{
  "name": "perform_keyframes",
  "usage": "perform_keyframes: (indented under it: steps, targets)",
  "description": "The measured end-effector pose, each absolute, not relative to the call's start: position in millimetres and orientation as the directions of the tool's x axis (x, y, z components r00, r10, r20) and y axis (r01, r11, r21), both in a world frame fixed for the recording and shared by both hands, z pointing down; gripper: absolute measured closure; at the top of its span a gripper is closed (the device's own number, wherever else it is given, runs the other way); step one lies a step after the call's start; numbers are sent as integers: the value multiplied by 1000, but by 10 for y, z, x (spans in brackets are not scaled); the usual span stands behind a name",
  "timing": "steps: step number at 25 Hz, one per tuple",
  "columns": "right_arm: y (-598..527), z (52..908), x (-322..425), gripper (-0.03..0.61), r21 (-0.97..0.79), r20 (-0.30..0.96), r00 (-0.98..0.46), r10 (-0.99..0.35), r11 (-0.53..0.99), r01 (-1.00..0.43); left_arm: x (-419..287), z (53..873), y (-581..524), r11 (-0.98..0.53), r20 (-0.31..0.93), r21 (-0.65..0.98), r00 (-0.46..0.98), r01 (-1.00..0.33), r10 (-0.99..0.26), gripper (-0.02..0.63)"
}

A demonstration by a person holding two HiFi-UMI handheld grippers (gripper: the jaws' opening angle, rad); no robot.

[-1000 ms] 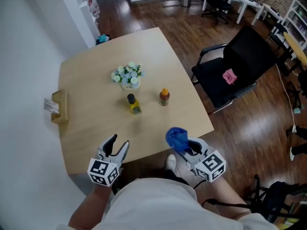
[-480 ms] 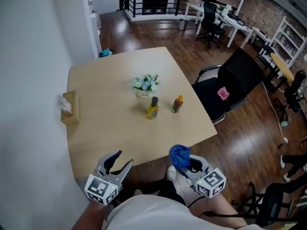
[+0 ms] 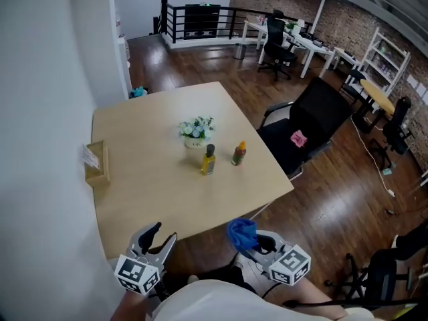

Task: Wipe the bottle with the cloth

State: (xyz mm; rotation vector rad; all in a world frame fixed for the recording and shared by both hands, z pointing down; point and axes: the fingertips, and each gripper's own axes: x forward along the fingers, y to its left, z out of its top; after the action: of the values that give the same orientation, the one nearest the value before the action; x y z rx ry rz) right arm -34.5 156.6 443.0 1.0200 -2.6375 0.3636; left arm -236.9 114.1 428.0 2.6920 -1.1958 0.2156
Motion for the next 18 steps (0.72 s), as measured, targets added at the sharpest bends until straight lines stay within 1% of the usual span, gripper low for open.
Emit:
perform_keyframes:
  steps: [8, 18]
  targets:
    - [1670, 4477, -288, 453, -138, 363, -698, -617, 705, -695, -2173, 4313, 1316, -706, 225, 117, 711, -699, -667, 397]
    - [1637, 4444, -379, 453, -135, 363, -706, -608, 715, -686, -2250, 4253, 1287, -689, 204, 112, 696, -716, -689, 410]
